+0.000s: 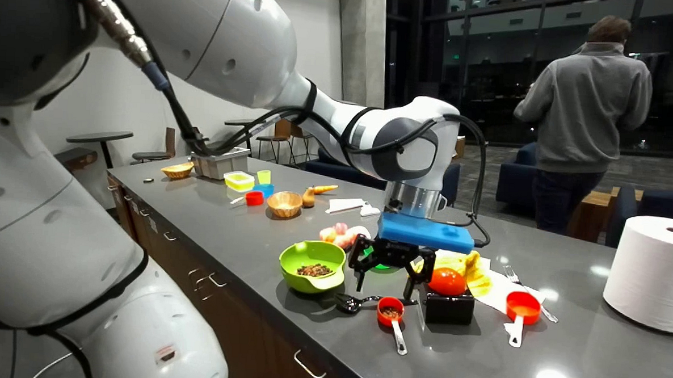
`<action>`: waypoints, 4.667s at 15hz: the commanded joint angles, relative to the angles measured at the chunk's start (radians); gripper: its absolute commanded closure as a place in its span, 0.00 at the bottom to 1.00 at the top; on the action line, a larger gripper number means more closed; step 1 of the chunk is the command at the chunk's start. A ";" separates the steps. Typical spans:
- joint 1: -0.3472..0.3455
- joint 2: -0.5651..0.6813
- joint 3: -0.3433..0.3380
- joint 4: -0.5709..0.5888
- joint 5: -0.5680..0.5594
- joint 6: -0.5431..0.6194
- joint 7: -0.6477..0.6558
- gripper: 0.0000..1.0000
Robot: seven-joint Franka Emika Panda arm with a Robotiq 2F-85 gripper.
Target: Pour the contents from the measuring cup on the left into the light green bowl.
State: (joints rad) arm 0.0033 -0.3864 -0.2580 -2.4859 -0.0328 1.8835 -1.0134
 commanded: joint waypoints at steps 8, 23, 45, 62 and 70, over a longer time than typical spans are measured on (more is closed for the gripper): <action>-0.006 0.164 0.037 -0.006 0.189 0.107 -0.234 0.00; -0.043 0.293 0.171 -0.094 -0.174 0.590 0.308 0.00; -0.046 0.442 0.175 -0.059 -0.154 0.632 0.253 0.13; -0.045 0.461 0.196 -0.026 -0.180 0.606 0.234 0.96; -0.024 0.402 0.214 -0.016 -0.294 0.509 0.328 0.96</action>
State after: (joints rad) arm -0.0300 0.0562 -0.0612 -2.5048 -0.2551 2.4515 -0.7485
